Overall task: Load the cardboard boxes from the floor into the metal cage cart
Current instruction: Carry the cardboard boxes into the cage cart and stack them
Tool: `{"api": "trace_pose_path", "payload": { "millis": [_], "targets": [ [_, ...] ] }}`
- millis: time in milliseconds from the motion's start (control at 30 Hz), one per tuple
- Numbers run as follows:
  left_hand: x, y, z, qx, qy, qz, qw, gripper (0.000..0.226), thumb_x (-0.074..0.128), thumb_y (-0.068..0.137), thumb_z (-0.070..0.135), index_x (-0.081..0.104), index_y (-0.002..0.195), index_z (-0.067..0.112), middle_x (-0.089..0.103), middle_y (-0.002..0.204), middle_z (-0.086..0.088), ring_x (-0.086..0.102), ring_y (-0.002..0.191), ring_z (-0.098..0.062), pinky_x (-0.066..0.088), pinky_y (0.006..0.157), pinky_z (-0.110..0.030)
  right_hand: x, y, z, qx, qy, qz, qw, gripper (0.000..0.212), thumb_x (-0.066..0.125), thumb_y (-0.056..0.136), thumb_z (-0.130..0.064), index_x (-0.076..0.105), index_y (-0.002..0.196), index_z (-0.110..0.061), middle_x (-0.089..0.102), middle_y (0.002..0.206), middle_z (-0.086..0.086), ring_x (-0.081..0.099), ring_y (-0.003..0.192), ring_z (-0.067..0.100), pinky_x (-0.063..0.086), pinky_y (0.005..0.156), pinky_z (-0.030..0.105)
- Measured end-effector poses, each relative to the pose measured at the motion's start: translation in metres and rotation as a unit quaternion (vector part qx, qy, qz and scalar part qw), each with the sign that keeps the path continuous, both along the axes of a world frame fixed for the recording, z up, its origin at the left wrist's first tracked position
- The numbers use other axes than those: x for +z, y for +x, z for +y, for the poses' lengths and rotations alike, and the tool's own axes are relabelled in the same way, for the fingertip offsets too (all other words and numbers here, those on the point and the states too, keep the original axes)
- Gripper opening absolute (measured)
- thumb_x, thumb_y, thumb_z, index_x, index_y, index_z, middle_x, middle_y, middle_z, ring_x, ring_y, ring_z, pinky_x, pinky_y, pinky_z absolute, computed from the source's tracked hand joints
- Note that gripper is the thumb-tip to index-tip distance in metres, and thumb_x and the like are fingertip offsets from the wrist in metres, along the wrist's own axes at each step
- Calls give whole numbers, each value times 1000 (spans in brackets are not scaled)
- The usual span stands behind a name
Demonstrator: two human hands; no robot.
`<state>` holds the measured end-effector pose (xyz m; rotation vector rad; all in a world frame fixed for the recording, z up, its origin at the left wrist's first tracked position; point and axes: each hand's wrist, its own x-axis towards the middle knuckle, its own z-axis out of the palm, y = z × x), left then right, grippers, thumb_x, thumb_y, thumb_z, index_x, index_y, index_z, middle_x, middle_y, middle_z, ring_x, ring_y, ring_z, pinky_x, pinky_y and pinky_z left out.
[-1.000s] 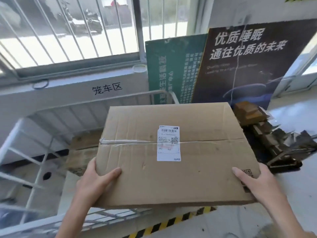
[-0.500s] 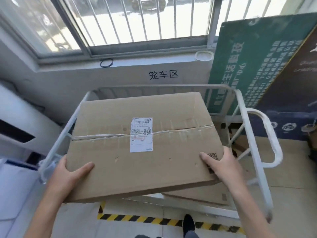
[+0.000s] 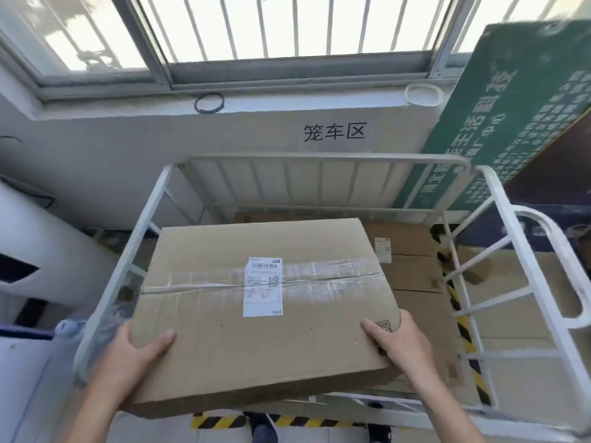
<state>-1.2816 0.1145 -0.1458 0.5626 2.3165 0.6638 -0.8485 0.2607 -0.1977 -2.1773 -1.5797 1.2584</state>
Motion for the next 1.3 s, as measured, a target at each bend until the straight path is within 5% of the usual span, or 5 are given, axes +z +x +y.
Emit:
{"api": "trace_pose_path", "payload": {
  "millis": [167, 700, 967, 1100, 1300],
  "targets": [
    [-50, -83, 52, -85, -54, -25, 995, 106, 72, 48, 76, 43, 136, 24, 62, 114, -1, 64, 101, -31, 52, 91, -51, -38, -58, -9, -56, -43, -29, 997, 57, 72, 70, -72, 54, 100, -27, 67, 88, -12, 63, 75, 8, 46, 57, 28],
    [-292, -203, 158, -130, -184, -82, 971, 93, 78, 56, 68, 47, 131, 23, 65, 126, -6, 63, 111, -33, 49, 99, -51, -269, -183, 53, -115, -192, -34, 974, 64, 76, 75, -60, 53, 114, -16, 69, 107, 1, 64, 94, 24, 49, 74, 34],
    [-423, -205, 135, -89, -204, -64, 973, 91, 73, 59, 62, 40, 133, 19, 60, 128, -7, 60, 110, -33, 47, 93, -47, -394, -189, 24, -102, -197, -51, 974, 60, 75, 76, -56, 46, 115, -20, 61, 103, -5, 55, 76, 5, 40, 53, 25],
    [-490, -170, 104, -72, -205, -128, 968, 82, 84, 77, 28, 33, 139, 12, 56, 130, -12, 58, 101, -24, 46, 87, -42, -436, -169, 6, -140, -193, -64, 969, 57, 74, 79, -45, 46, 123, -20, 63, 104, -4, 59, 79, 10, 47, 60, 31],
    [-556, -133, 116, 7, -207, -154, 966, 70, 81, 77, 24, 39, 132, 13, 62, 116, -13, 63, 93, -29, 52, 85, -47, -477, -137, 30, -119, -186, -88, 971, 53, 75, 81, -43, 48, 119, -18, 56, 93, -10, 60, 89, 20, 46, 68, 34]
  ]
}}
